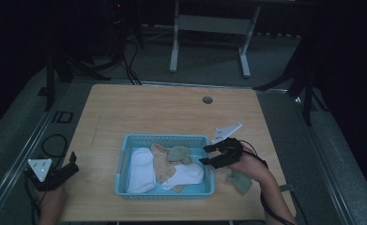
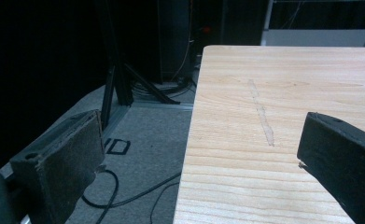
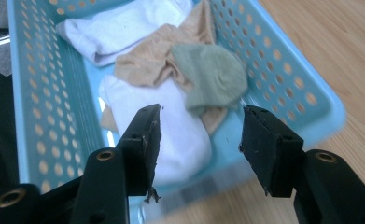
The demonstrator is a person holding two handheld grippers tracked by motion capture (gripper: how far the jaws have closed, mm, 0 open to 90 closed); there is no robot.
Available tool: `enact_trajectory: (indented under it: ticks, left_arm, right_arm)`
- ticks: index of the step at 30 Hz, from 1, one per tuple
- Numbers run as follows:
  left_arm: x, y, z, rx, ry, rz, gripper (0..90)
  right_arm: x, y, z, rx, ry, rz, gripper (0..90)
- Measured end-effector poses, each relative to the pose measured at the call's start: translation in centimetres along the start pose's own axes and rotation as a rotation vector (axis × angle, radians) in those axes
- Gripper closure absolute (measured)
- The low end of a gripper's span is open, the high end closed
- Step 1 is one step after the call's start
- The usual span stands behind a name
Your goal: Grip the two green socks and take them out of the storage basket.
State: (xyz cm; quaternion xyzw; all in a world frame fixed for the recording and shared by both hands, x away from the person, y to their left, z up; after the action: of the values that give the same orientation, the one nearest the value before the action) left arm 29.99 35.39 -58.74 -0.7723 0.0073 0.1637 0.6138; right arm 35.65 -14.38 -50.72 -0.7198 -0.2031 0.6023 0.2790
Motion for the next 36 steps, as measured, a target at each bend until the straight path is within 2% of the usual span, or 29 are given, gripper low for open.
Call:
enact_trajectory:
  ticks: [5, 10, 11, 12, 21, 25, 26, 27, 28, 29, 30, 33, 34, 36]
  left_arm:
    - [0.0, 0.0, 0.0, -0.005, -0.001, -0.004, 0.7]
    - [0.0, 0.0, 0.0, -0.001, 0.002, -0.005, 0.7]
    - [0.0, 0.0, 0.0, -0.001, 0.002, -0.005, 0.7]
    - [0.0, 0.0, 0.0, -0.001, 0.002, -0.006, 0.7]
    - [0.0, 0.0, -0.1, 0.004, 0.006, -0.005, 0.7]
    - [0.0, 0.0, -0.1, 0.002, 0.007, -0.006, 0.7]
    - [0.0, 0.0, -0.1, 0.001, 0.007, -0.005, 0.7]
    - [0.0, 0.0, -0.1, 0.001, 0.007, -0.005, 0.7]
    - [0.0, 0.0, -0.1, 0.001, 0.007, -0.007, 0.7]
    - [0.0, 0.0, -0.1, 0.001, 0.007, -0.007, 0.7]
    - [0.0, 0.0, -0.1, 0.001, 0.007, -0.006, 0.7]
    - [0.0, 0.0, -0.1, 0.002, 0.007, -0.006, 0.7]
    - [0.0, 0.0, -0.1, 0.003, 0.007, -0.006, 0.8]
    - [0.0, 0.0, -0.1, 0.003, 0.007, -0.006, 0.7]
  right_arm:
    - [1.6, -1.2, -0.1, -0.004, -0.008, -0.004, 49.9]
    - [3.9, -2.4, 0.3, -0.044, -0.043, 0.021, 50.3]
    - [3.9, -2.4, 0.3, -0.044, -0.043, 0.021, 50.3]
    - [4.7, -2.7, 0.3, -0.054, -0.048, 0.03, 50.3]
    - [7.4, -3.2, 0.2, -0.094, -0.069, 0.08, 50.4]
    - [8.5, -3.2, 0.1, -0.103, -0.067, 0.118, 51.3]
    - [9.0, -3.0, -0.1, -0.115, -0.066, 0.146, 51.8]
    - [9.0, -3.0, -0.1, -0.115, -0.066, 0.146, 51.8]
    - [9.4, -2.7, -0.1, -0.114, -0.065, 0.185, 52.2]
    - [9.4, -2.7, -0.1, -0.114, -0.065, 0.185, 52.2]
    - [9.7, -2.5, -0.2, -0.122, -0.059, 0.214, 53.1]
    - [9.7, -2.5, -0.2, -0.125, -0.053, 0.231, 54.7]
    - [9.9, -2.4, -0.4, -0.136, -0.036, 0.259, 57.2]
    - [10.0, -2.3, -0.4, -0.14, -0.033, 0.273, 58.1]
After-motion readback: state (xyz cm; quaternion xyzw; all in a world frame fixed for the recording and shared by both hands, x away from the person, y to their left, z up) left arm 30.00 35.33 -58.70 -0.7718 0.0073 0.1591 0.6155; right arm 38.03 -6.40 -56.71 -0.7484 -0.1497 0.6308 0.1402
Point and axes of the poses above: each handheld gripper's, and its own axes: x roughly forward along the jaws, y roughly out of its underside, z roughly to its left, the point moved 7 cm from there along x, roughly forward along the jaws, and after that the axes turned 13 degrees about -x, right-handed, at the moved point
